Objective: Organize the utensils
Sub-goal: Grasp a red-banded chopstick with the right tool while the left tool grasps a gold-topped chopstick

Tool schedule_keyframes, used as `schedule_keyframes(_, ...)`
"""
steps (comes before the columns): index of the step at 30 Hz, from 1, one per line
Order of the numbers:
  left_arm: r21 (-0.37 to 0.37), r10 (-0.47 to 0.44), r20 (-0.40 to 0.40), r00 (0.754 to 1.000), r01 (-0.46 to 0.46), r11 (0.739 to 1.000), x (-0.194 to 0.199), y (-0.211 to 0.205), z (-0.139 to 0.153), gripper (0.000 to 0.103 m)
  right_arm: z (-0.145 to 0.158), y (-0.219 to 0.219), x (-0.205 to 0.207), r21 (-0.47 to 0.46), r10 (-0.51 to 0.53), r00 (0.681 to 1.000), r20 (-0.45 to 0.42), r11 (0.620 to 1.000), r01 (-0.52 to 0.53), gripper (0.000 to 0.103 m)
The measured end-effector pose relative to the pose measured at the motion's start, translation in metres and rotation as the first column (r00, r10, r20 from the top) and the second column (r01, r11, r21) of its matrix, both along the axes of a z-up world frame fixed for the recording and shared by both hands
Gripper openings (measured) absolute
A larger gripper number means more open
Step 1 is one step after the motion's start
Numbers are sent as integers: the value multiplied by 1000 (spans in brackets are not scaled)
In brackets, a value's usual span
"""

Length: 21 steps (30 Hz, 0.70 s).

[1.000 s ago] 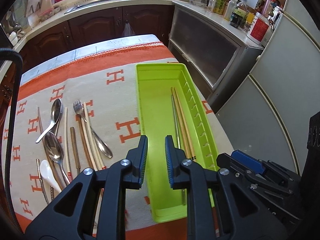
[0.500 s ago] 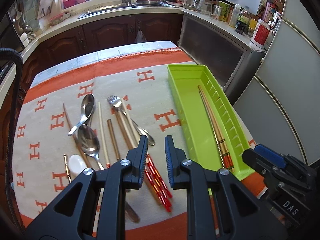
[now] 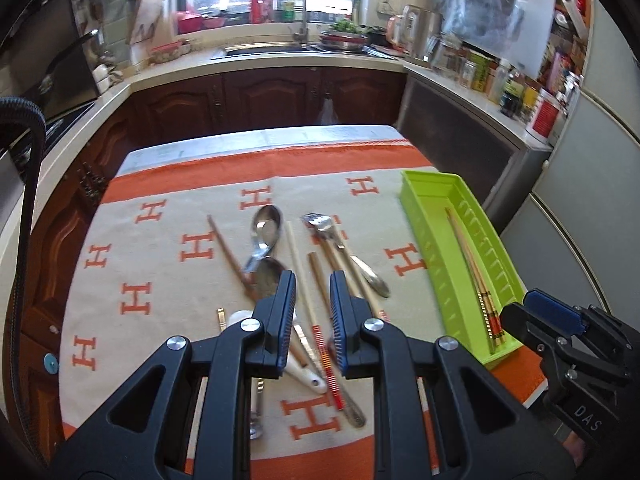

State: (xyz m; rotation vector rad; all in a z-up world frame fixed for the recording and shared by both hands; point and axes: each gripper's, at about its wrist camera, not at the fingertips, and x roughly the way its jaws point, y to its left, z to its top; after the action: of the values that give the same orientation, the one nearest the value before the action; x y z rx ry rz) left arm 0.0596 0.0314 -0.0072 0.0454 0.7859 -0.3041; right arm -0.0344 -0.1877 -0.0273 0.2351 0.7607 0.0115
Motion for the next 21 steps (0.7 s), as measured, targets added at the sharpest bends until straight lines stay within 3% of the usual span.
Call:
schedule_keyframes(6,9,146,-9,989,-146,989,1,60,-5,15,-10,36,24,-11,75,995,-62,997,-76,40)
schedule_keyframes(8,23,192,-17,981,-192,981,1,80,-11,15,-16,44,35,0,104,992,-72,995,-104,46)
schedule_keyframes(13,28,270,-77,960,-268,963,1,117,-34,15,-33,61,61,21,172,979,-108,985,-170,46)
schedule_keyframes(21,-13,250,-183,951,-257,966,5,121,-73,15,-66,84,98,31,250,953,-170,968,-249,45)
